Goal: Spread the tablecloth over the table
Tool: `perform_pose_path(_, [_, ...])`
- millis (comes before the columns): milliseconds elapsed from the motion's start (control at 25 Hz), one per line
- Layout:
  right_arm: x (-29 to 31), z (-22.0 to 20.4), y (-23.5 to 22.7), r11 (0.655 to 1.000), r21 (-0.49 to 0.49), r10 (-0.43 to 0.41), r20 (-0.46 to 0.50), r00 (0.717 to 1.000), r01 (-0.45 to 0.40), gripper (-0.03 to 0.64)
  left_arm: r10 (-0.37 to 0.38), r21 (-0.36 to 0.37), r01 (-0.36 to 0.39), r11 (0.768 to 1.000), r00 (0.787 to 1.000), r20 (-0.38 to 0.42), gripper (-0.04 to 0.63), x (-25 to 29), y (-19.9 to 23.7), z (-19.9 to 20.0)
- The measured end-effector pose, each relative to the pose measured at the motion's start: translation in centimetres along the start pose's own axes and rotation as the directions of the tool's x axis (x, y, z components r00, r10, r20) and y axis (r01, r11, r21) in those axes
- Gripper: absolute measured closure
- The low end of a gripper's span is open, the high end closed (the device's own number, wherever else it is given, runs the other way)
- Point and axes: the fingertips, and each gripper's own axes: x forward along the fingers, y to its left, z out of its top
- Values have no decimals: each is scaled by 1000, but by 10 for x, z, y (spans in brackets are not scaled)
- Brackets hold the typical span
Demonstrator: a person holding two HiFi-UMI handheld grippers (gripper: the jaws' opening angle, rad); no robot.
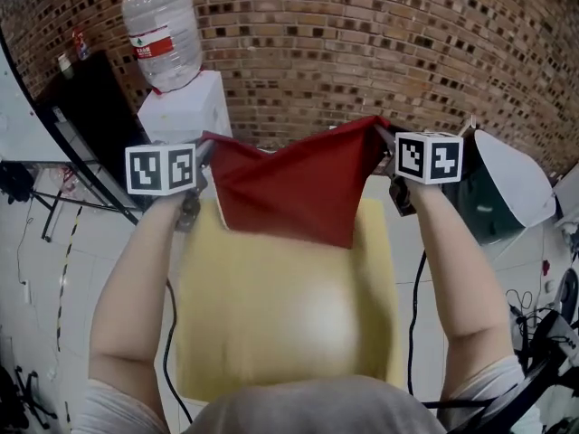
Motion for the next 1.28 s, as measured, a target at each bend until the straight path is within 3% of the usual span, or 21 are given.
perform_pose_path(160, [5, 37, -17, 998, -50, -21, 44, 999, 23, 591, 54, 55, -59, 997, 995, 79, 571, 1, 14, 53])
perform_pose_path(360, [5, 54, -35, 994, -68, -74, 108, 991, 82, 591, 110, 89, -122, 989, 986, 125, 571, -1, 35, 70])
perform_pose_path(680, [-22, 39, -80, 986, -9, -166, 91, 982, 168, 592, 174, 37, -179, 983, 979, 108, 571, -20, 62, 55])
perform_pose_path(1280, [-100, -22, -38, 989, 27, -147, 44, 988, 146, 592, 199, 17, -201, 979, 976, 87, 571, -104, 46, -7])
